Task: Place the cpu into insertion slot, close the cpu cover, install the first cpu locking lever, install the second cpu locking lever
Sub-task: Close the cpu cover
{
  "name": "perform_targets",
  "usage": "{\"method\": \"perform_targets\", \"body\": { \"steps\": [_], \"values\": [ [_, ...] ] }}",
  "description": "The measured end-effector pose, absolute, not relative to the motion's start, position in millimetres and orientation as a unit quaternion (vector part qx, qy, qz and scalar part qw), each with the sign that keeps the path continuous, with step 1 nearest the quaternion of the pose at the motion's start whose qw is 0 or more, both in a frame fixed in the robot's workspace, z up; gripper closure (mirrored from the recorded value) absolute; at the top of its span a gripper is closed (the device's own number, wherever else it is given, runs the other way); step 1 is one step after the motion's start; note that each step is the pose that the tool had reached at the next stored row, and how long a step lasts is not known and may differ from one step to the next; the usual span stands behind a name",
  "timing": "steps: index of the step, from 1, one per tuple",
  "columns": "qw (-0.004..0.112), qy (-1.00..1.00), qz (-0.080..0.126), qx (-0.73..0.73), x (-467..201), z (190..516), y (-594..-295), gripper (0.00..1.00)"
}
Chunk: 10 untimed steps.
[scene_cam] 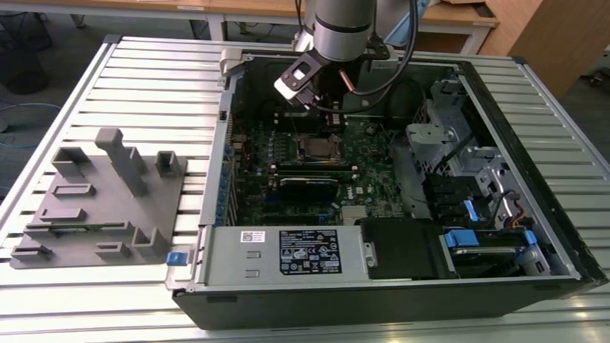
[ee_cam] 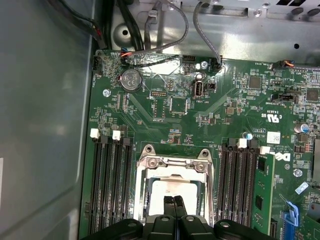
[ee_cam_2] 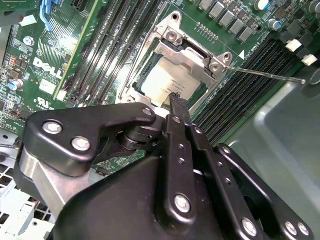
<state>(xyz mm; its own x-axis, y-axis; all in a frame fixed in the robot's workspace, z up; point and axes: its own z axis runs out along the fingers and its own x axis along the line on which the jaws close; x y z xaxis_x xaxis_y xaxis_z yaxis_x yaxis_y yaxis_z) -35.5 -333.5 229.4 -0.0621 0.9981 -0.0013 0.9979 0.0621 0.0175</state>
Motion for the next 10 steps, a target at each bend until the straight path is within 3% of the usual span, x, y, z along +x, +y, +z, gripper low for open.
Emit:
{"method": "perform_targets", "body": {
  "steps": [10],
  "values": [
    [0.006, 0.733, 0.006, 0.680, -35.5, 229.3, -333.5, 0.89]
  ]
}}
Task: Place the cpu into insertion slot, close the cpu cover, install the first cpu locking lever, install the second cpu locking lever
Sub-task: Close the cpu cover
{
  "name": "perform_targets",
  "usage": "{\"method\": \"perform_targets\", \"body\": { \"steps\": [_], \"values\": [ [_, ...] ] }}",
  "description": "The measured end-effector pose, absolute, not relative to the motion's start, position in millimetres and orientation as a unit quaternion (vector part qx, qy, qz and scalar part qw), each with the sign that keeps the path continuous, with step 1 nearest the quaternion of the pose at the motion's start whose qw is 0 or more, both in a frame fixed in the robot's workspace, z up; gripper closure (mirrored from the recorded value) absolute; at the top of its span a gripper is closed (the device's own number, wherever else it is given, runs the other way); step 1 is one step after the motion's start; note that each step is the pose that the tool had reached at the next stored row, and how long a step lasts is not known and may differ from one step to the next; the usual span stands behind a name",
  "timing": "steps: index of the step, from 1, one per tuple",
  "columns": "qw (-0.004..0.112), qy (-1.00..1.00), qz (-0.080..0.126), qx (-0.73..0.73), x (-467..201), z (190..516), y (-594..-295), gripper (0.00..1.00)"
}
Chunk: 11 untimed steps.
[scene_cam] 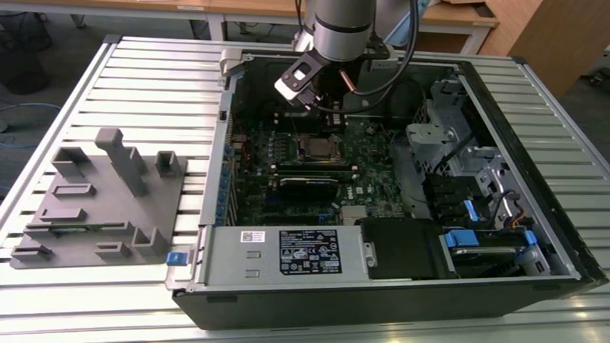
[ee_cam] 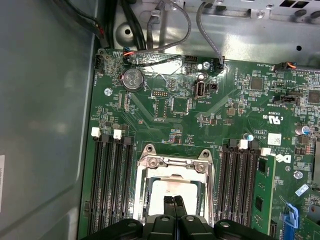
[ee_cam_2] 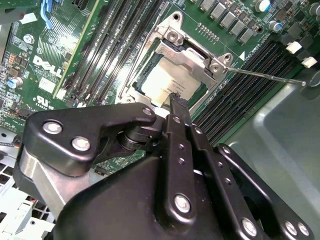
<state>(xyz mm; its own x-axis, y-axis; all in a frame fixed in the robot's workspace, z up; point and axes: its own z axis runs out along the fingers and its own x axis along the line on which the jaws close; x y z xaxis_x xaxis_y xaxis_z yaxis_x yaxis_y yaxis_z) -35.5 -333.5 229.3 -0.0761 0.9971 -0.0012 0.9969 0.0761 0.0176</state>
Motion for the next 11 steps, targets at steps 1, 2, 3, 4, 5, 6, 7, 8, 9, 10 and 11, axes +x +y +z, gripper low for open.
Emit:
{"method": "perform_targets", "body": {
  "steps": [1, 2, 3, 4, 5, 6, 7, 8, 9, 10, 11],
  "values": [
    [0.006, 0.734, 0.006, 0.679, -35.5, 229.4, -333.5, 0.89],
    [0.006, 0.734, 0.006, 0.679, -35.5, 229.3, -333.5, 0.89],
    [0.006, 0.734, 0.006, 0.679, -35.5, 229.4, -333.5, 0.89],
    [0.006, 0.735, 0.006, 0.678, -35.5, 229.3, -333.5, 0.89],
    [0.006, 0.735, 0.006, 0.678, -35.5, 229.4, -333.5, 0.89],
    [0.006, 0.735, 0.006, 0.678, -35.5, 229.4, -333.5, 0.89],
    [0.006, 0.735, 0.006, 0.678, -35.5, 229.3, -333.5, 0.89],
    [0.006, 0.735, 0.006, 0.678, -35.5, 229.4, -333.5, 0.89],
    [0.006, 0.735, 0.006, 0.678, -35.5, 229.3, -333.5, 0.89],
    [0.006, 0.735, 0.006, 0.678, -35.5, 229.4, -333.5, 0.89],
    [0.006, 0.735, 0.006, 0.678, -35.5, 229.4, -333.5, 0.89]
  ]
}}
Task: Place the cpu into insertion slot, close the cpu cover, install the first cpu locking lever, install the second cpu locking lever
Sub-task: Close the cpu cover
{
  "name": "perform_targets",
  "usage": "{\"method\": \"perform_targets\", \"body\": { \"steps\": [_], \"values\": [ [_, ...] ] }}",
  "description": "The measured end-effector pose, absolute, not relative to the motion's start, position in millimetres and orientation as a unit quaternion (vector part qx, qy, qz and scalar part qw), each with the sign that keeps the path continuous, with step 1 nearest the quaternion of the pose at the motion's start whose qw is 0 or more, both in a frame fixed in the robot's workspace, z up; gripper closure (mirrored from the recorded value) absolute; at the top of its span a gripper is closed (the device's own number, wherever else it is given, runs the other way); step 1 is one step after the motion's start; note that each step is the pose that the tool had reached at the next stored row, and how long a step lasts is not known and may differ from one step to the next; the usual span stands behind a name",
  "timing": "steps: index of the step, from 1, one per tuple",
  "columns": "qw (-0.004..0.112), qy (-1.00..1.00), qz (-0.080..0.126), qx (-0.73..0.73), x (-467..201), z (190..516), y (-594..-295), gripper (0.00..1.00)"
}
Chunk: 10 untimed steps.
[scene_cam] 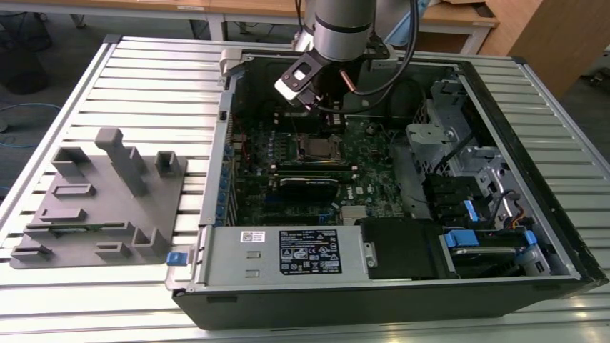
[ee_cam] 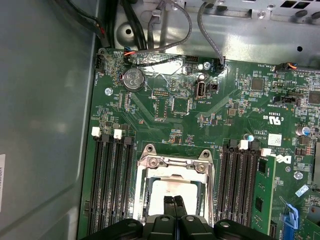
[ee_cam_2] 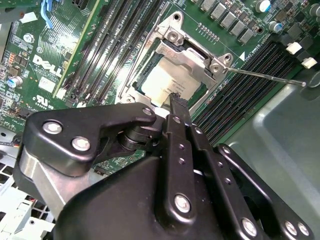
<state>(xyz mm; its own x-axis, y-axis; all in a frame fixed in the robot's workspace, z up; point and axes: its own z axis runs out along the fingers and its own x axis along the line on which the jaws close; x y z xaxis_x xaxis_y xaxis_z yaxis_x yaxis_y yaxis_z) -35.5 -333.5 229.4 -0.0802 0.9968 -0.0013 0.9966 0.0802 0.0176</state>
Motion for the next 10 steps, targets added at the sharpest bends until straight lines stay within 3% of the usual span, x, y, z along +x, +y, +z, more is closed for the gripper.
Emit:
{"method": "perform_targets", "body": {
  "steps": [10],
  "values": [
    [0.006, 0.746, 0.006, 0.666, -35.5, 229.3, -333.4, 0.89]
  ]
}}
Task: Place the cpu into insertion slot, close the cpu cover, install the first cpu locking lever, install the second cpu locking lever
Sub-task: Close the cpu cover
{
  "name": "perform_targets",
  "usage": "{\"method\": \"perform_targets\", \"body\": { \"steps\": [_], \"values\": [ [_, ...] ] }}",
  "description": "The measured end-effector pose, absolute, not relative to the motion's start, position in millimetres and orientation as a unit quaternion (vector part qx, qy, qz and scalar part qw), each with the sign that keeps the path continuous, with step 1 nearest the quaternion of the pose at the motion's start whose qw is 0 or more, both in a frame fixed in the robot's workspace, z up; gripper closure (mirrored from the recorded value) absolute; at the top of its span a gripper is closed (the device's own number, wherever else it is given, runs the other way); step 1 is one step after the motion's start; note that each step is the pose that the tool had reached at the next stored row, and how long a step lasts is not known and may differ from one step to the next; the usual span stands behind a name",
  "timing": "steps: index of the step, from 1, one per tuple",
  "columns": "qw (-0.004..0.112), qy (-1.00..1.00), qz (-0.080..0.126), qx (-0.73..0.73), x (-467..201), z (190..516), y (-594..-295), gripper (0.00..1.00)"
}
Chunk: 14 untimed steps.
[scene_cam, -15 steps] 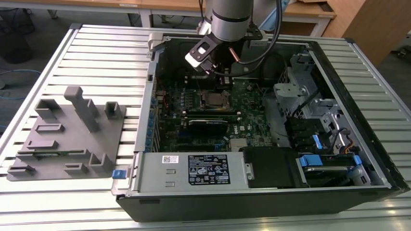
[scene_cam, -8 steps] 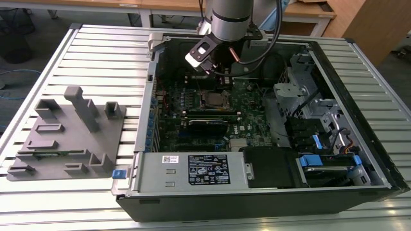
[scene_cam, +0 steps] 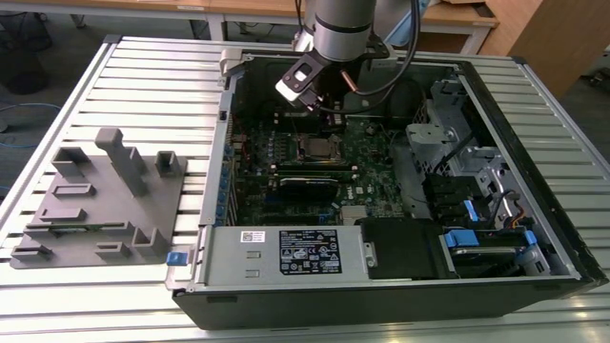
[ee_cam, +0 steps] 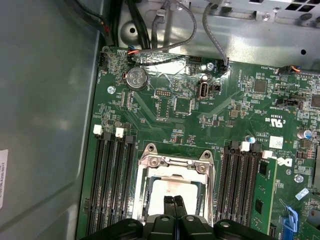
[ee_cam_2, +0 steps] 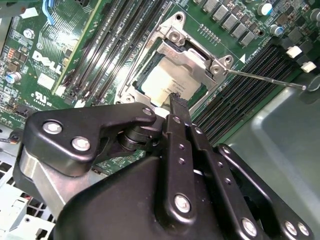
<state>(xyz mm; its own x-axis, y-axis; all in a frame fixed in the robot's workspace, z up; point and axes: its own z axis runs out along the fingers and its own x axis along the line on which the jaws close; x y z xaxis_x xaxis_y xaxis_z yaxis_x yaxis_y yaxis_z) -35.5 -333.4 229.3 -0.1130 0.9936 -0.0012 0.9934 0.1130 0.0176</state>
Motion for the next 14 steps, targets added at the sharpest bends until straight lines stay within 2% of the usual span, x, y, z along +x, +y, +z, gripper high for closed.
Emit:
{"method": "perform_targets", "body": {
  "steps": [14],
  "values": [
    [0.006, 0.752, 0.006, 0.659, -35.5, 229.4, -333.5, 0.89]
  ]
}}
